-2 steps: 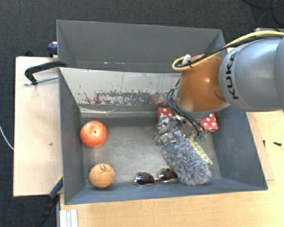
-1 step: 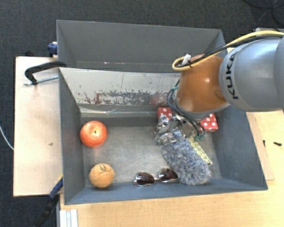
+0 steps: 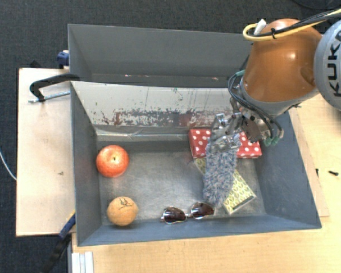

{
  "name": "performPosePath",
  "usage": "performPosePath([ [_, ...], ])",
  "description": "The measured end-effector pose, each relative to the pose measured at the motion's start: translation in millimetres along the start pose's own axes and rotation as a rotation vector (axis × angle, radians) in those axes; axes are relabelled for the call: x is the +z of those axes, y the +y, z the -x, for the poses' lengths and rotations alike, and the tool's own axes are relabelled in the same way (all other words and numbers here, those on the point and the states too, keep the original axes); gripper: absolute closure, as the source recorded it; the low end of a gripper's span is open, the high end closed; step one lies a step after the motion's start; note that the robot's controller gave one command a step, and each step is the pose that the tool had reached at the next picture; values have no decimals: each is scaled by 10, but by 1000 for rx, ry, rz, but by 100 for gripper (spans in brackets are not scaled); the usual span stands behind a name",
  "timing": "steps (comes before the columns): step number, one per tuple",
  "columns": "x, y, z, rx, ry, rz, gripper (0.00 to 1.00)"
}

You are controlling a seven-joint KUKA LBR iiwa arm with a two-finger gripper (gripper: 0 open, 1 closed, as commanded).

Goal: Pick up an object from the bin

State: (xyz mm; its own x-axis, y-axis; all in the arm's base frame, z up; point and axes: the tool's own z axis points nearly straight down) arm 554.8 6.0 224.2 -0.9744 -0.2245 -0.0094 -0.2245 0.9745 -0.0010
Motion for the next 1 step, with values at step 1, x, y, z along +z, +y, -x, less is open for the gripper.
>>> performPosePath([
  [1,12,2,-6,0,3,1,100],
])
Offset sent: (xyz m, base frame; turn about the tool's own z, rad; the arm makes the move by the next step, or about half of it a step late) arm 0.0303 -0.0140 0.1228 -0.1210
